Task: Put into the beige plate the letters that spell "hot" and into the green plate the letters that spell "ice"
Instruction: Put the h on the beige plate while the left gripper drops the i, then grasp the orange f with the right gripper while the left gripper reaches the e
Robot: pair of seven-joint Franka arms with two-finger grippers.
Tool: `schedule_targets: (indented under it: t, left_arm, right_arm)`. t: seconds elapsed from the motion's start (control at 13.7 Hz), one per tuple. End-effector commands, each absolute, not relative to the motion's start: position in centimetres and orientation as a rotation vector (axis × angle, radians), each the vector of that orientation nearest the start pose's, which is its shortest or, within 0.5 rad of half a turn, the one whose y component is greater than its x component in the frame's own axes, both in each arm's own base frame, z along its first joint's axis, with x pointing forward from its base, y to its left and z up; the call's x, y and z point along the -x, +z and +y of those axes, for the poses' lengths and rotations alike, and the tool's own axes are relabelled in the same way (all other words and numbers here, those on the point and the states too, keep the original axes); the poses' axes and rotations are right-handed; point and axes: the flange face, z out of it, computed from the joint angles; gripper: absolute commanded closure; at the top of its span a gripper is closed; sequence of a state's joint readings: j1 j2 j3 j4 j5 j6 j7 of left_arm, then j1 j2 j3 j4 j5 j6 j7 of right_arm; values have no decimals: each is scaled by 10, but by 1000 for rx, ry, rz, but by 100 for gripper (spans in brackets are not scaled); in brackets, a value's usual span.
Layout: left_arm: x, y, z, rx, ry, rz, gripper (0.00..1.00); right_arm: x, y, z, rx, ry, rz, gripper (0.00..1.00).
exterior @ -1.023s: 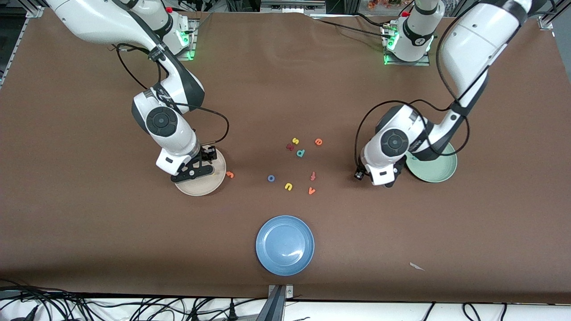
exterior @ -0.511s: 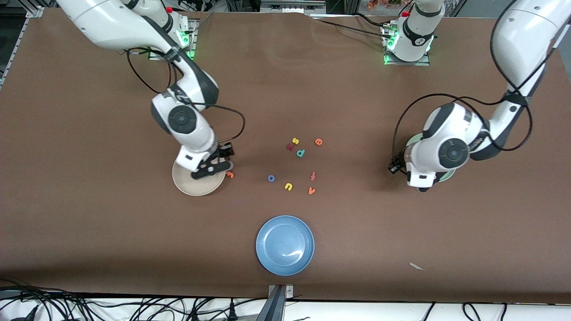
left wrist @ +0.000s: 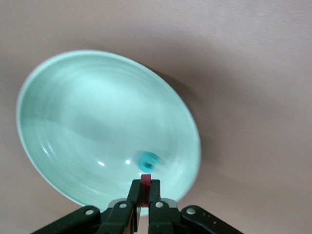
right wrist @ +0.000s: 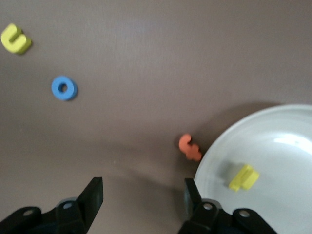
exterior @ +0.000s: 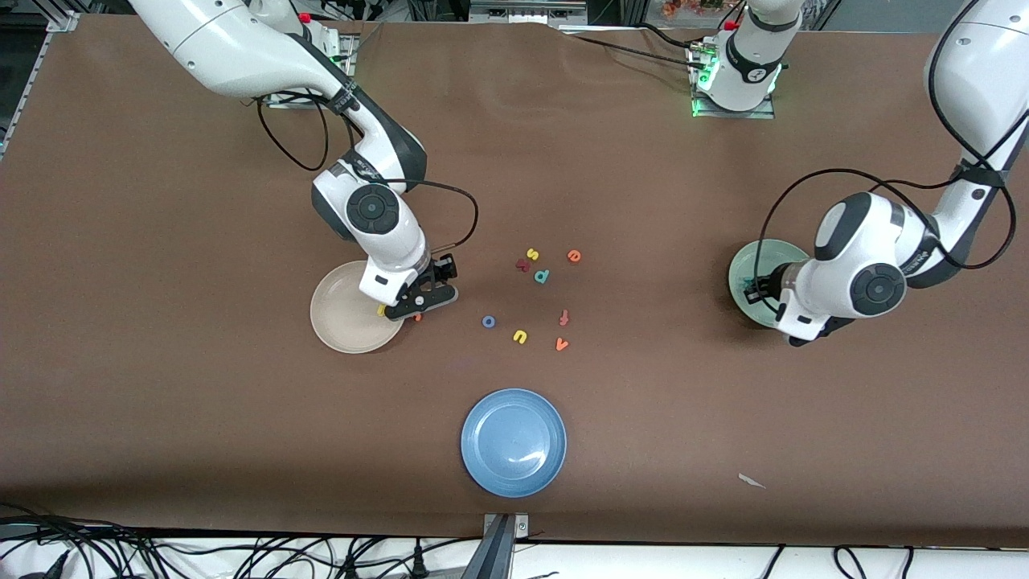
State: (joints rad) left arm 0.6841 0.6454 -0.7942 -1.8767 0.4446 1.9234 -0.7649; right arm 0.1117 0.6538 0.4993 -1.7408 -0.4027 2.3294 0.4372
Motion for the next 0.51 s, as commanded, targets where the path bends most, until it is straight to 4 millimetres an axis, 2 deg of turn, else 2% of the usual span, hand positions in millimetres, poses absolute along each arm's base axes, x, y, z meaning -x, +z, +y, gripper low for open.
schedule_targets:
  t: [0.0,0.15,0.22,0.37,0.44]
  left_arm:
    - [-585,218,12,2963,564,-539,100]
    - [-583,216,18,2969,571,-523,96]
    - [-583,216,18,2969,571,-523,86]
    - [-583,216,20,2968,575,-529,39]
    - [-583,217,19,2969,572,-527,6]
  right_arm:
    - [-593,224,353,3070,-95,-615,27]
    - [-599,216,348,3053,-110,-637,29]
    - [-600,214,348,3049,-114,-640,29]
    - [-603,209,350,3028,-141,-645,29]
    - [-604,205,351,3019,-145,-646,29]
